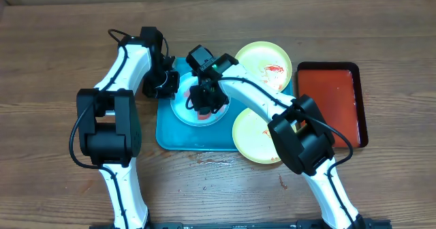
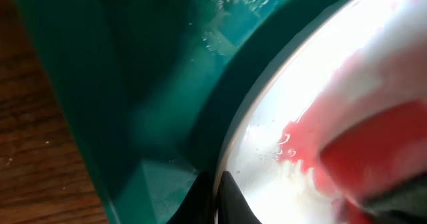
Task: Clean dirty plates on tray and stack at the side
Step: 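Scrub the white plate's red smear with the sponge in the right gripper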
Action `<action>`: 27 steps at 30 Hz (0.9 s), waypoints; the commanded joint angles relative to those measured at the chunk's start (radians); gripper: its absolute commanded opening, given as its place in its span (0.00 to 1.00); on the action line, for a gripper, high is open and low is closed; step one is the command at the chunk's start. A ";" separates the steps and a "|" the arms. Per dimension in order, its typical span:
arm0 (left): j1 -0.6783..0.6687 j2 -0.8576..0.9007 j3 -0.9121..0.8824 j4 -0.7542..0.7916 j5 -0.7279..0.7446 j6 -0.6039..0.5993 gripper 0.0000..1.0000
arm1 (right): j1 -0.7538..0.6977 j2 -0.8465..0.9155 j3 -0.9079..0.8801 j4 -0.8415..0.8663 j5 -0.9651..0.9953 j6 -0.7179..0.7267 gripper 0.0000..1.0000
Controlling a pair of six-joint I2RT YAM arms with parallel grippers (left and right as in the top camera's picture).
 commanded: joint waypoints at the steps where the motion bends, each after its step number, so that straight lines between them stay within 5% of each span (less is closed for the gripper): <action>1: -0.007 0.009 0.009 0.007 0.015 0.019 0.04 | -0.013 0.027 0.061 -0.061 0.276 -0.009 0.04; 5: -0.007 0.009 0.009 0.007 0.015 0.019 0.04 | -0.017 0.027 0.069 -0.092 0.526 -0.009 0.04; 12: -0.007 0.009 0.009 0.003 0.015 0.019 0.04 | -0.018 0.027 0.067 -0.059 0.543 -0.009 0.04; 21: -0.007 0.009 0.009 0.004 0.015 0.019 0.04 | -0.015 0.029 0.012 0.137 -0.034 -0.014 0.04; 27: -0.007 0.009 0.009 0.004 0.015 0.019 0.04 | -0.010 0.029 0.011 0.100 -0.238 -0.064 0.04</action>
